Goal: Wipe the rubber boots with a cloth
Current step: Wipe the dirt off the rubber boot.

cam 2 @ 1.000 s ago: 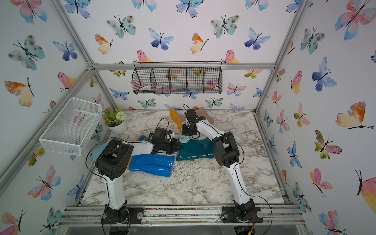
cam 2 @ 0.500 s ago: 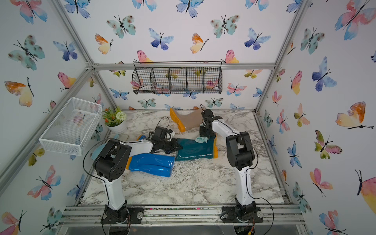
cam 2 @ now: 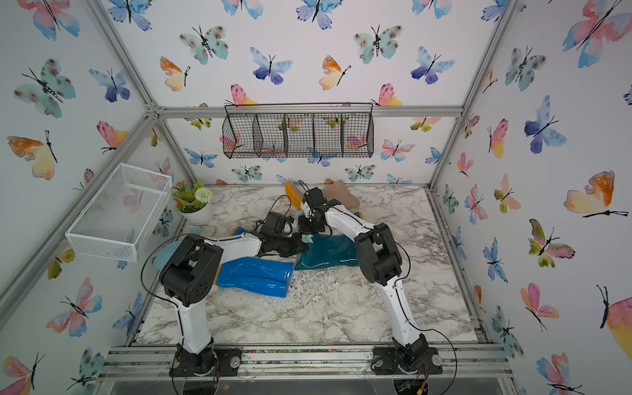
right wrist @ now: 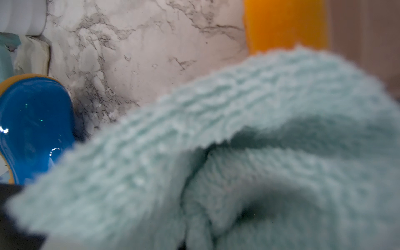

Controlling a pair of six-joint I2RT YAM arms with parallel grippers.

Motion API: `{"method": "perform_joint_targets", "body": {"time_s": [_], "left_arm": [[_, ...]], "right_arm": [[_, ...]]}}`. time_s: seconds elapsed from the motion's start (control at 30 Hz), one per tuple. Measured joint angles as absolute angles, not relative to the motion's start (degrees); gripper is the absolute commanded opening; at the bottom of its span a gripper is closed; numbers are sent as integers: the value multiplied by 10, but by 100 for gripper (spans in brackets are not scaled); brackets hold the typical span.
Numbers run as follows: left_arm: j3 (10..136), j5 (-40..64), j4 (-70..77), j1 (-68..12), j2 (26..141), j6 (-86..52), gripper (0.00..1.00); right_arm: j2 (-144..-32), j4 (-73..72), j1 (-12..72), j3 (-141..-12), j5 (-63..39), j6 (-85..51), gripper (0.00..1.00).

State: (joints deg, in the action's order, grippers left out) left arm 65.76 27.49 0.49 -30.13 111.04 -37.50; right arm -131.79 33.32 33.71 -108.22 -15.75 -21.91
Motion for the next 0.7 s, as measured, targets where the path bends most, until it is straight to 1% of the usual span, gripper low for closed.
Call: {"method": "perform_joint_targets", "body": {"time_s": [0.1,0.27,0.3,0.37,0.43,0.47,0.53,0.57,0.6,0.7], "left_arm": [[663,265,-4,-302,1110,-352,0],[678,256,-17,-302,1111,-335,0],[682,262,-8,-302,1114,-335,3],[691,264,-8,-307,1119,-335,18],[691,264,-15,-306,1120,-334,28],[688,263,-16,-303,1120,-337,32],[675,265,-12,-291,1120,-344,36],[661,271,-3,-283,1120,-354,36],[648,276,5,-276,1120,-361,34],[605,306,44,-254,1116,-390,23]], "right_arm": [[-1282,336,290,-1019,-144,-211,2],[-1207,338,169,-916,-120,-196,2],[-1191,337,159,-901,-115,-194,2],[-1165,339,158,-877,-103,-189,2],[-1156,338,166,-870,-101,-190,2],[-1157,335,174,-871,-101,-192,2],[-1169,336,192,-883,-100,-197,2],[-1183,340,206,-900,-99,-200,2],[-1196,339,218,-915,-98,-202,2],[-1248,338,267,-975,-100,-213,2]]}}
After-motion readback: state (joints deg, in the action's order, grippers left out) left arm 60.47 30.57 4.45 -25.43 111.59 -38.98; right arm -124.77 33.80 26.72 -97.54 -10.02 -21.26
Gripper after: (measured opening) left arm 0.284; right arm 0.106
